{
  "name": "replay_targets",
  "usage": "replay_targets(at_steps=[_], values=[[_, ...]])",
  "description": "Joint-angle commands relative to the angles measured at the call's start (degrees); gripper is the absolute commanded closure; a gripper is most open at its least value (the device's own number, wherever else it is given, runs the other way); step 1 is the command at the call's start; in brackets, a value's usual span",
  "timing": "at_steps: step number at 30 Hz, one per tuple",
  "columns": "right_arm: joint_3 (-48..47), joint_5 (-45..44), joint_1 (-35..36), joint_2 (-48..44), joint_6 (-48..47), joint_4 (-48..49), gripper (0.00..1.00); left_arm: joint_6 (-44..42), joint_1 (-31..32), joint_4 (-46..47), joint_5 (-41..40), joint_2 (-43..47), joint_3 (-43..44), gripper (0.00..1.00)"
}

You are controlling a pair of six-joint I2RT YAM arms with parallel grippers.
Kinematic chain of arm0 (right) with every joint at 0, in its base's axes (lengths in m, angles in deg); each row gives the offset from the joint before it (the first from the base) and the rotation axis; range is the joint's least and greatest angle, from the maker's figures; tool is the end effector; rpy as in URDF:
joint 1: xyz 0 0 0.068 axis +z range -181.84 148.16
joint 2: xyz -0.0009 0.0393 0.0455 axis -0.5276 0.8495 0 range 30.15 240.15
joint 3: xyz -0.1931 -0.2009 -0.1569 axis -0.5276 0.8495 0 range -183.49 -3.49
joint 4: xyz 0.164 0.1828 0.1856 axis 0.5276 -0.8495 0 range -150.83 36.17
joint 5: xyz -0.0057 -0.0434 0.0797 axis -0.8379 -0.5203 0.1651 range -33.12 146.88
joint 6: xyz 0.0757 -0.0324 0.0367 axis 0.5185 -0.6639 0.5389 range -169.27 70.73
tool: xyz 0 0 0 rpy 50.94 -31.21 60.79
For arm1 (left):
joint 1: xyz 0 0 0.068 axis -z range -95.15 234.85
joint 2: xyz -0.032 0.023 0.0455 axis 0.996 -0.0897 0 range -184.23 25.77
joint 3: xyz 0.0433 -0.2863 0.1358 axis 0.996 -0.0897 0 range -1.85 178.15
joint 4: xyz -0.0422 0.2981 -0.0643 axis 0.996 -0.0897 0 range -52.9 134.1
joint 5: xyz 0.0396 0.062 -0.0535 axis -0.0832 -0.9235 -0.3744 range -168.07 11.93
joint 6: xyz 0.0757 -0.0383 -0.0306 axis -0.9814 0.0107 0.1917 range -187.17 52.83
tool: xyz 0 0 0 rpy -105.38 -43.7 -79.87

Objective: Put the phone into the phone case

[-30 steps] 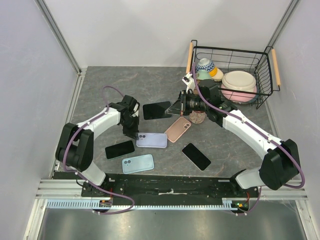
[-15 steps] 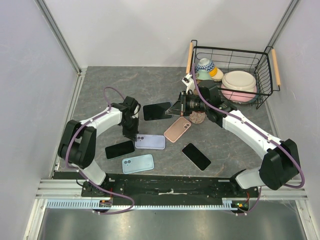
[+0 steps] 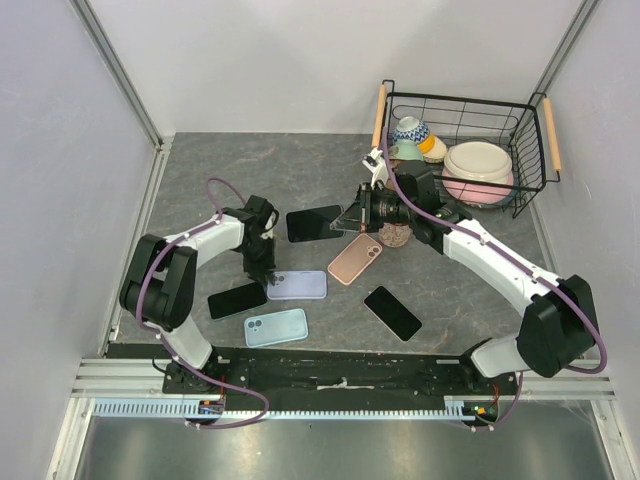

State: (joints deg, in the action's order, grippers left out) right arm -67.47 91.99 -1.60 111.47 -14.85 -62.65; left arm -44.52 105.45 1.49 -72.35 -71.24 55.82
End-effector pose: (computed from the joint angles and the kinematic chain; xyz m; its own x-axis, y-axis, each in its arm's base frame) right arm 0.3196 0.2399 0.3303 -0.7990 0.0692 -0.5973 -0.4927 0.4939 0.7164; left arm 0.3203 -0.1290 0.1309 -0.9952 -0.0353 -0.0913 -0.0218 0.9892 -0.1449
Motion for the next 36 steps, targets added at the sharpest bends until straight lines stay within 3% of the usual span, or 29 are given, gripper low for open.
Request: replay_targets(at_steps=[1, 3, 7, 13, 18, 27, 31, 36], values=[[-0.4, 1.3, -0.2, 0.0, -0.6, 3.3, 1.00, -0.6, -0.3, 2.2, 1.6, 1.6, -0.3, 0.49], [-0.4, 1.4, -0.1, 0.2, -0.4, 3.4, 1.00, -1.1, -0.3, 2.5, 2.5, 2.7, 0.1, 0.36], [-0.7, 1.5, -0.1, 0.5, -0.4, 3.5, 1.00, -1.7, -0.3, 2.9, 5.6, 3.2, 0.8, 0.33], [-0.4, 1.4, -0.1, 0.2, -0.5, 3.3, 1.00, -1.2, -0.9, 1.7, 3.7, 6.2, 2.4, 0.28], [-0.3, 1.4, -0.1, 0.2, -0.4, 3.3, 1.00, -0.7, -5.5, 2.0, 7.5, 10.3, 3.5, 0.23], [-0.2, 1.5, -0.1, 1.0, -0.3, 3.0, 1.00, 0.6, -19.7, 8.8, 25.6, 19.3, -0.9, 0.23], [0.0, 1.6, -0.1, 1.1, -0.3, 3.0, 1.00, 4.8, -29.1, 17.7, 43.3, 22.7, -9.0, 0.23], [-0.2, 1.8, -0.1, 1.7, 0.0, 2.9, 1.00, 5.5, -31.5, 20.8, 46.9, 23.6, -11.2, 0.23]])
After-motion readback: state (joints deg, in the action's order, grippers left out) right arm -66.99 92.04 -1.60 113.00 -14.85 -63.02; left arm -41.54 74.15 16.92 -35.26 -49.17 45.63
